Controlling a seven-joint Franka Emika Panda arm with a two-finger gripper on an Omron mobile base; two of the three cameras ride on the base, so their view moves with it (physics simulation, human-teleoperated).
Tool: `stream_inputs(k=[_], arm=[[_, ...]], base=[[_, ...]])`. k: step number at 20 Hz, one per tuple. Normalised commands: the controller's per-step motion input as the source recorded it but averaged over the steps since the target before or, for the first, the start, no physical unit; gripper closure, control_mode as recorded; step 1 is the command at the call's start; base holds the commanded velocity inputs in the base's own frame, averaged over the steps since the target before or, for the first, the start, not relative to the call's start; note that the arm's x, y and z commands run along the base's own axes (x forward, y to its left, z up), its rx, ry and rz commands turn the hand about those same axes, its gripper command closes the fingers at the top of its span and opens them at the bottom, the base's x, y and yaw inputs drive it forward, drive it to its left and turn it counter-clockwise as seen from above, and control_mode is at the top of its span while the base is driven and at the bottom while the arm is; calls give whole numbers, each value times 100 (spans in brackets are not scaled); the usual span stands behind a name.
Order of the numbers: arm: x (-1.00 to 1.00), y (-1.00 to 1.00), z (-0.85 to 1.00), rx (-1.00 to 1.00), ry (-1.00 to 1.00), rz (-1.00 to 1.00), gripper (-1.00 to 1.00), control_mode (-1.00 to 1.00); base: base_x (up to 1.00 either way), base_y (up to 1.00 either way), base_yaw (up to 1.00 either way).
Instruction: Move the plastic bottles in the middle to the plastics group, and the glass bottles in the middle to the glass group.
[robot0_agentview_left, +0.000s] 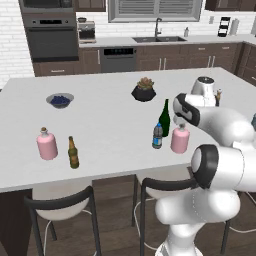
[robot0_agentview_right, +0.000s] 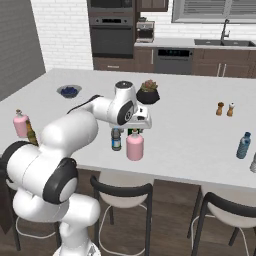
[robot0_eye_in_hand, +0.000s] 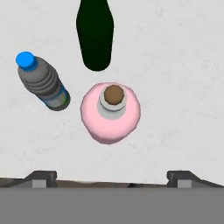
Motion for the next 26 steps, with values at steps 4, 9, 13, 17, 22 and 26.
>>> stream_inputs(k=[4, 9, 13, 17, 22, 26], arm=[[21, 1, -3, 0, 0, 2, -100, -100], [31, 0, 0, 0, 0, 4, -100, -100], [18, 0, -8, 0, 0, 3, -100, -100], [2, 0, -21, 0, 0, 2, -100, -100], [3, 0, -29, 0, 0, 1, -100, -100], [11, 0, -11, 0, 0, 0, -100, -100]], base=[[0, 0, 0], [0, 0, 0], [0, 0, 0], [0, 0, 0], [0, 0, 0], [0, 0, 0]])
